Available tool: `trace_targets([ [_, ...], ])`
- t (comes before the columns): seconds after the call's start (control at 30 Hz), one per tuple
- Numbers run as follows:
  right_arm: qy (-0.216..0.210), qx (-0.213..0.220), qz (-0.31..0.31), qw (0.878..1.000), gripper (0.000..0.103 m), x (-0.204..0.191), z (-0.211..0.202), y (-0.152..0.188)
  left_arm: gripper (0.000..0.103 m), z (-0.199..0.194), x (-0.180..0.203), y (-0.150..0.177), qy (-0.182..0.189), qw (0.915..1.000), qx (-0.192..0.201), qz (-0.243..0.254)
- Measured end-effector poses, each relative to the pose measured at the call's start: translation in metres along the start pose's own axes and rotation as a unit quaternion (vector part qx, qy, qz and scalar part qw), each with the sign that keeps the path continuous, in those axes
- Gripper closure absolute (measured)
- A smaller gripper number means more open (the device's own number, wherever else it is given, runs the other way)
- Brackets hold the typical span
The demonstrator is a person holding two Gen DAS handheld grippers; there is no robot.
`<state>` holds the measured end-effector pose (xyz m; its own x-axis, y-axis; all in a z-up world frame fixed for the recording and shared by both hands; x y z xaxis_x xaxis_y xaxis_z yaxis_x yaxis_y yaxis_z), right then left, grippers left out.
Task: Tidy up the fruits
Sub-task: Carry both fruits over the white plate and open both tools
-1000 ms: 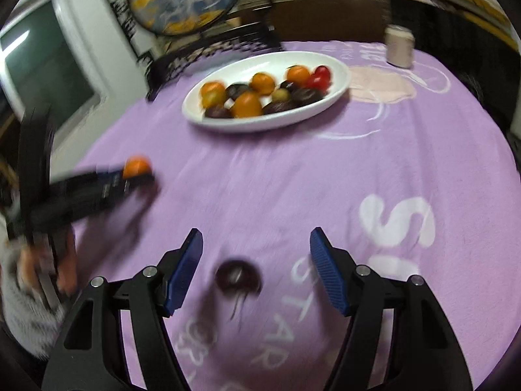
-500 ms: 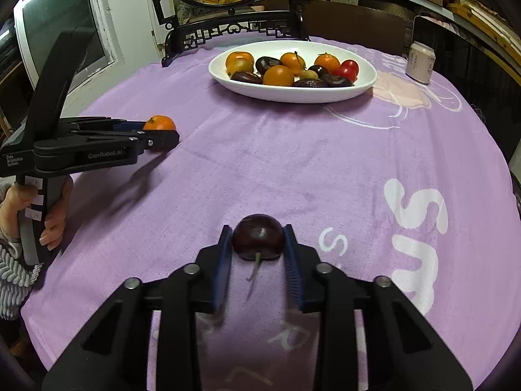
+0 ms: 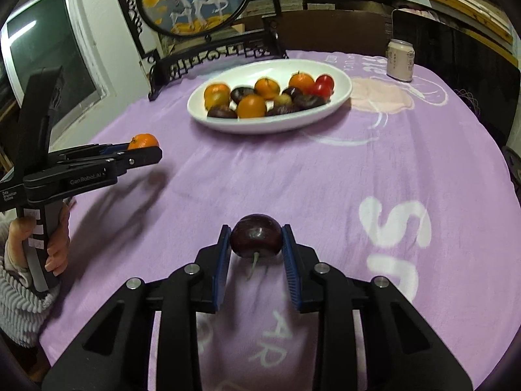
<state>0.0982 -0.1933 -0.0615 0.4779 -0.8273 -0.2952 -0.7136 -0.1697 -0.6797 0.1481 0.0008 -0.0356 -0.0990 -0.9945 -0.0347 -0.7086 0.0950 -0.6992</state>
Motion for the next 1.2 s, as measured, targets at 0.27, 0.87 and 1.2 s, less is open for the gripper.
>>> trace_targets([
  [0.27, 0.007, 0.043, -0.003, 0.999, 0.072, 0.003, 0.004, -0.096, 0.065, 0.01, -0.008, -0.094, 0.013, 0.9986, 0.039, -0.033],
  [0.87, -0.002, 0.032, 0.077, 0.997, 0.071, 0.064, 0.13, -0.207, 0.064, 0.132, -0.02, -0.145, -0.002, 0.999, -0.005, -0.045],
  [1.2, -0.003, 0.023, 0.089, 0.996, 0.071, 0.074, 0.145, -0.205, 0.042, 0.13, -0.02, -0.148, -0.016, 0.9989, 0.011, -0.042],
])
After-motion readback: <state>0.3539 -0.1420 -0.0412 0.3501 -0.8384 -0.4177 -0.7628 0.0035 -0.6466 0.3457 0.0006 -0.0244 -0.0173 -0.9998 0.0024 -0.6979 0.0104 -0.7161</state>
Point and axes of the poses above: each gripper's, at about its wrist camera, not at the fingertips, and z roughly the way its jaws point, x to its right, y to its underside, the point moved 6 cm from there along z, roughly the way its jaws point, and after that the axes turned 8 degrees about -y, right-handed, at the moved point
